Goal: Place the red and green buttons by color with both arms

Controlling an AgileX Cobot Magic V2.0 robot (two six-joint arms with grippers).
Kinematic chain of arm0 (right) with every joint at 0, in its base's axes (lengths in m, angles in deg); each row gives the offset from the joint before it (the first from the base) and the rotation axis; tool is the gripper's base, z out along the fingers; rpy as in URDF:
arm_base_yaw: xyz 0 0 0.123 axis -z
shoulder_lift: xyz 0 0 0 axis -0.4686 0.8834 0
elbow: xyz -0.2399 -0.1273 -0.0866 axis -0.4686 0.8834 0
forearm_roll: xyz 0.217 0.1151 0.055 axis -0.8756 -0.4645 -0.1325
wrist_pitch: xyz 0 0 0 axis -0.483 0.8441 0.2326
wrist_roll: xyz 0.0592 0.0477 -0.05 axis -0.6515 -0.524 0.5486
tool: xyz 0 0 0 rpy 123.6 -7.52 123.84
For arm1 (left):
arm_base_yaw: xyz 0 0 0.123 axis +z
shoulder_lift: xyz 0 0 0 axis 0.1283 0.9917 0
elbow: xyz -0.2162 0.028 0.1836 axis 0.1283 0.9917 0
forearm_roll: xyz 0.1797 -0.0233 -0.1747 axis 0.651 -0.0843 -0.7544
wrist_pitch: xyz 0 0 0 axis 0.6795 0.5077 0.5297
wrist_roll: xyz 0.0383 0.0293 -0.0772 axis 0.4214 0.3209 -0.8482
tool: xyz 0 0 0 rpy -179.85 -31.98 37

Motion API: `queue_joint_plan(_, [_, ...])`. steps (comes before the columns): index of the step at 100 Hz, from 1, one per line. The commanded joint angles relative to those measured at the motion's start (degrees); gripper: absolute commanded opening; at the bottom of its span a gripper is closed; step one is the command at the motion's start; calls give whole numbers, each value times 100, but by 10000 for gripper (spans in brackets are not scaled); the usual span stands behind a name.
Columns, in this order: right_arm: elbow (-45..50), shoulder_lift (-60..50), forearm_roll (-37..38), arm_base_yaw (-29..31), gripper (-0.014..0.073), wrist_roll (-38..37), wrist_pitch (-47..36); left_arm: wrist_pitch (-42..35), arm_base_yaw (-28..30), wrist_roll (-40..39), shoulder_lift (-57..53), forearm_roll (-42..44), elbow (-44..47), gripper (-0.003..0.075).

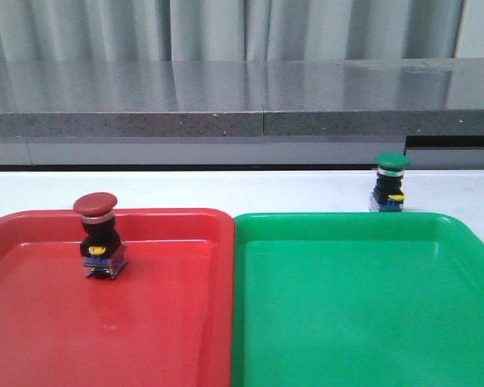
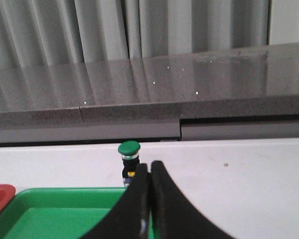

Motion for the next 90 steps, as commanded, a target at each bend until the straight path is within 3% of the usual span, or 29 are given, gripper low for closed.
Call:
queue_joint_plan(1, [-439,-69,63,-15,-100,23,-506,-445,26,-30,-162,-4,240,-19])
queue_joint_plan(48, [-3777,2285,63,-15,-100,23,3405,-445,26,-30,-162,-4,240,-19])
queue_joint_plan(61, [-4290,2912,63,-15,-100,23,3653,-445,26,-30,-162,-4,240,-20])
queue_joint_plan(80, [-4326,3365,63,-15,-97,23,3702,-445,26,-30,-162,-4,240,-19])
queue_joint_plan(90, [-4326,3492,63,-15,-50,23,3807,-445,26,-30,-162,-4,240,-19])
